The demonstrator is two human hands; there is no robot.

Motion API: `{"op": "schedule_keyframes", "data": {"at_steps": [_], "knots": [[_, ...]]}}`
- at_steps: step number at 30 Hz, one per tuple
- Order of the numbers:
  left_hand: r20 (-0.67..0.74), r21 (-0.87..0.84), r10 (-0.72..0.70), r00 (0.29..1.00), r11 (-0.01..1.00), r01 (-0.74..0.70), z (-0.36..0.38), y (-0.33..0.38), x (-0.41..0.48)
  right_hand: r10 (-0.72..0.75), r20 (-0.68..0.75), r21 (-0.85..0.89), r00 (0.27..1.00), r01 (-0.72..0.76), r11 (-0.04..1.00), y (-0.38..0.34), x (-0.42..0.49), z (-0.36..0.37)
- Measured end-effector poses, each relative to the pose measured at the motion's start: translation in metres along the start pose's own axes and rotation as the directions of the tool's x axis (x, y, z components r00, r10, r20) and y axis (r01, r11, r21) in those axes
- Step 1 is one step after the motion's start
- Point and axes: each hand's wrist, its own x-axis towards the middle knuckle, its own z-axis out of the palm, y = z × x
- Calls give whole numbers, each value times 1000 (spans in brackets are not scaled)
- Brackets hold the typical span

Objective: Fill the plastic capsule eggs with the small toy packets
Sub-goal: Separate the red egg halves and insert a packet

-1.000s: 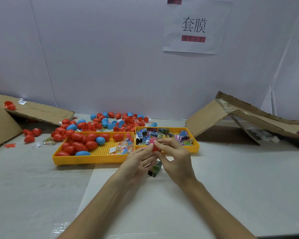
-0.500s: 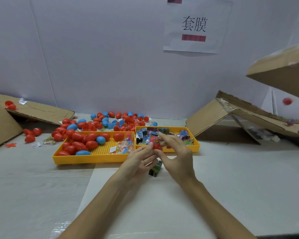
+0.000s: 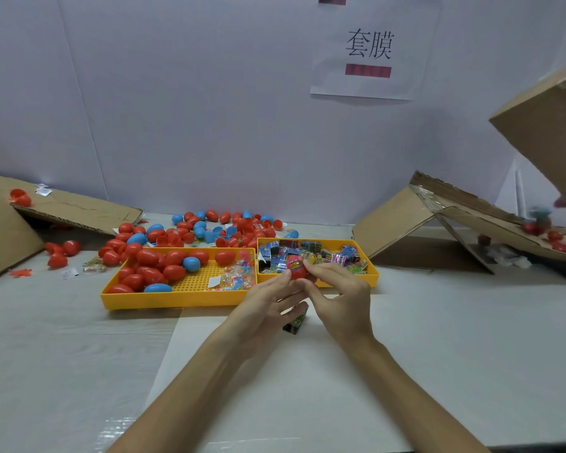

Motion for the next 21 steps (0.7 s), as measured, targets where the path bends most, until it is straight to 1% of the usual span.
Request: {"op": "schedule_keyframes", "data": {"at_steps": [3, 6, 8, 14, 17, 21], "knots": [[-12, -17, 11, 1000, 1000, -11, 3, 1, 0, -43, 9, -25, 999, 43, 999, 0, 0, 1], [-50, 25, 77, 996, 997, -76, 3, 3, 1, -91, 52, -30, 994, 93, 995, 0, -1, 2], [-75, 34, 95, 993, 995, -93, 1, 3, 2, -108, 79, -27, 991, 110, 994, -2, -2, 3], [-55, -43, 80, 995, 996, -83, -1, 4, 1, -8, 88, -15, 996, 10, 1000, -1, -2, 1], [-49, -81, 73, 996, 994, -77, -1, 4, 1, -23, 93, -34, 995, 26, 999, 0, -3, 2], [-46, -98, 95, 994, 990, -99, 0, 5, 1, -63, 77, -17, 995, 65, 998, 2, -3, 2]]}}
